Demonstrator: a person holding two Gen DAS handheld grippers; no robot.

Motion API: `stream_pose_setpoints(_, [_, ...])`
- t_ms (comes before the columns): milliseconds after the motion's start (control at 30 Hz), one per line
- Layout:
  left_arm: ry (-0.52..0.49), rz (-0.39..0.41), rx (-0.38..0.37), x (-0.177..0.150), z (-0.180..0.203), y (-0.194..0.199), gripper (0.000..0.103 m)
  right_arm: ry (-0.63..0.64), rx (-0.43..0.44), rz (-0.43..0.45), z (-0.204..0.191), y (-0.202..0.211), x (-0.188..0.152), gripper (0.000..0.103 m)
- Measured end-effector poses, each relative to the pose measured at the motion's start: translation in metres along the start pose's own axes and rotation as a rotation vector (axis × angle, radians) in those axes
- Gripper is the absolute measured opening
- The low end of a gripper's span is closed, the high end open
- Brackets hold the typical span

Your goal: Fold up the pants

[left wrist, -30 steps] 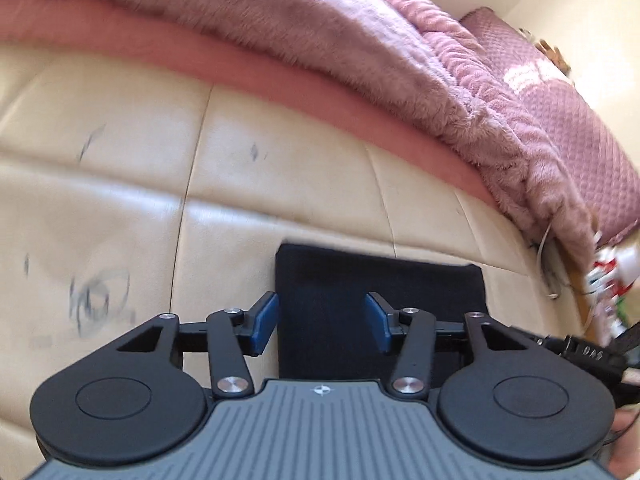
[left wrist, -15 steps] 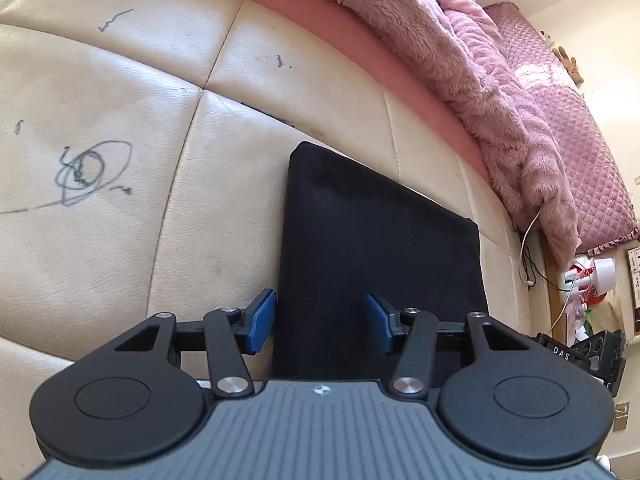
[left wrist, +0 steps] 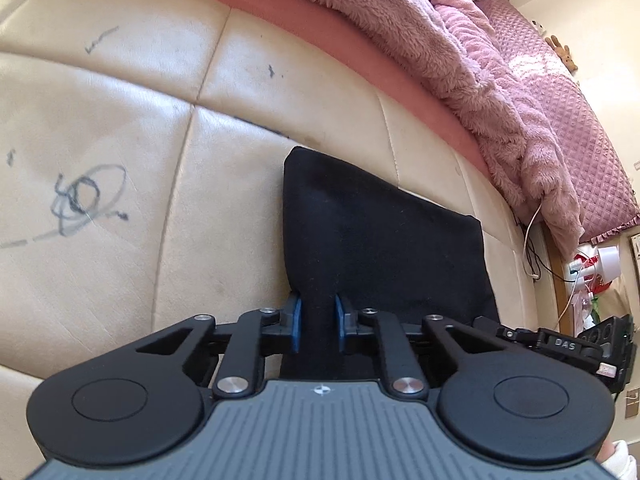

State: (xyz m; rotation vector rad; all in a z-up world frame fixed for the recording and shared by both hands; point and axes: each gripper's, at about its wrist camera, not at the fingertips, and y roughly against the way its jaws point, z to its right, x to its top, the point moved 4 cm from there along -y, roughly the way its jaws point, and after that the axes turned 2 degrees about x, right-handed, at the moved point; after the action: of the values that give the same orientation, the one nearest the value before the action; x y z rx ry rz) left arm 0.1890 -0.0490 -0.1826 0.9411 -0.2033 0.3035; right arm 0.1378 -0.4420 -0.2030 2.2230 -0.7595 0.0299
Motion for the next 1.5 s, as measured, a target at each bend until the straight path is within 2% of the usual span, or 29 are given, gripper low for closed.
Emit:
stream_pose_setpoints(167, [0.009, 0.022, 0.029, 0.018, -0.020, 0.020, 0.017, 0.036, 0.016, -0.025, -0.026, -0.010, 0.001, 0.014])
stream_pose_setpoints(333, [-0.006, 0.049, 0.080, 0.048, -0.055, 0.053, 0.017, 0.082, 0.075, -0.072, -0.070, -0.045, 0.003, 0.014])
stream_pose_setpoints(500, [-0.046, 0.074, 0.163, 0.080, -0.093, 0.087, 0.017, 0.112, 0.124, -0.129, -0.121, -0.099, -0.005, 0.013])
stream_pose_setpoints(733, [-0.048, 0.123, 0.250, 0.127, -0.147, 0.117, 0.017, 0.147, 0.175, -0.172, -0.194, -0.178, -0.013, 0.013])
stream_pose_setpoints(933, [-0.045, 0.169, 0.267, 0.160, -0.175, 0.123, 0.017, 0.191, 0.184, -0.174, -0.246, -0.231, -0.001, 0.013])
stream_pose_setpoints(1100, [-0.033, 0.194, 0.247, 0.179, -0.194, 0.115, 0.017, 0.188, 0.186, -0.167, -0.257, -0.259, 0.016, 0.013])
stream_pose_setpoints(1267, [-0.035, 0.200, 0.251, 0.180, -0.210, 0.105, 0.017, 0.192, 0.171, -0.166, -0.257, -0.280, 0.027, 0.013])
stream_pose_setpoints(1367, [0.005, 0.211, 0.222, 0.177, -0.219, 0.104, 0.021, 0.180, 0.171, -0.166, -0.247, -0.284, 0.028, 0.015])
stream_pose_setpoints(1433, [0.039, 0.218, 0.216, 0.175, -0.224, 0.104, 0.031, 0.159, 0.174, -0.164, -0.241, -0.286, 0.027, 0.015])
stream_pose_setpoints(1500, [0.039, 0.228, 0.227, 0.173, -0.223, 0.106, 0.035, 0.137, 0.179, -0.163, -0.237, -0.288, 0.026, 0.015])
